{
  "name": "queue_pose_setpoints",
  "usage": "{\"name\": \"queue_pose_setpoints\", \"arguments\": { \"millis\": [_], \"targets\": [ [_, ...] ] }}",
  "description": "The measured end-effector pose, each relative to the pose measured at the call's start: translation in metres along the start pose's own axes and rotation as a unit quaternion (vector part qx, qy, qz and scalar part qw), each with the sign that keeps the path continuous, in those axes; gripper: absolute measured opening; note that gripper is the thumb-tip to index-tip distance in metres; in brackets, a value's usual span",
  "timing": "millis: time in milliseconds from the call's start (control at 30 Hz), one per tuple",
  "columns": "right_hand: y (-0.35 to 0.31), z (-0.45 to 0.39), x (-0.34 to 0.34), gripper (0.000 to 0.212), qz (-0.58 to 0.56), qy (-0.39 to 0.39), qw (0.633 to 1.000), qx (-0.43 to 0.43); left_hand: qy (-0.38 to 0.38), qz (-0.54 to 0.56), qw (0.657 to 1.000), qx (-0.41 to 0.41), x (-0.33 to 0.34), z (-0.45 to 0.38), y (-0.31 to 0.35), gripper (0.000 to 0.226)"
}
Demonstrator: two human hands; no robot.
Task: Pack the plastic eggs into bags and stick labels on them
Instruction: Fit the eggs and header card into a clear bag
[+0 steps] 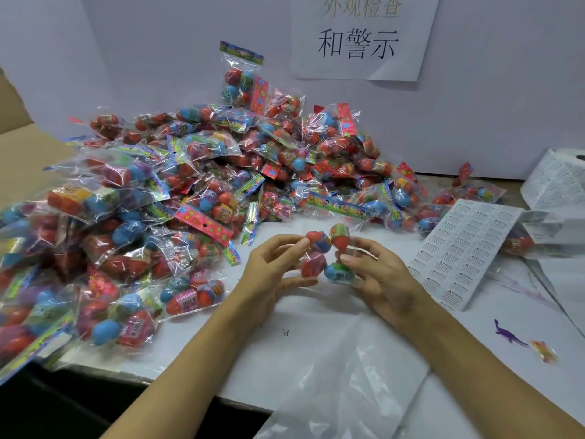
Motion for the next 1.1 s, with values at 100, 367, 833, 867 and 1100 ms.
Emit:
{"name": "queue_pose_setpoints", "arguments": {
  "millis": [100, 367, 833, 867, 1100],
  "targets": [
    [0.001, 0.000, 0.002, 0.056, 0.009, -0.012, 1.000, 0.000, -0.010, -0.012, 1.000, 0.000, 0.000, 0.001, 0.000, 0.037],
    [-0.004, 0.005, 0.013, 0.026, -0.030, -0.077, 0.997, 0.004, -0.016, 0.021, 1.000, -0.016, -0.001, -0.002, -0.003, 0.022],
    [-0.005, 0.006, 0.008, 0.028, -0.006, -0.064, 0.998, 0.009, -0.053, 0.293, 0.954, -0.043, -0.007, -0.004, 0.004, 0.027],
    [-0.005, 0.007, 0.008, 0.029, 0.007, -0.061, 0.998, 0.001, -0.017, 0.263, 0.963, -0.054, -0.009, -0.005, 0.002, 0.021],
    [-0.008, 0.007, 0.013, 0.039, 0.130, -0.023, 0.987, -0.094, 0.026, 0.033, 0.999, 0.007, -0.005, -0.002, -0.001, 0.016]
  ]
}}
Point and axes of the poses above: each hand's wrist, its own z-axis away from the middle knuckle, its own x-axis out of the palm, y = z × x, the point moved 6 cm from there along -z, towards the middle knuckle, and after that the axes turned 11 degrees about -z, right-handed, at the moved point
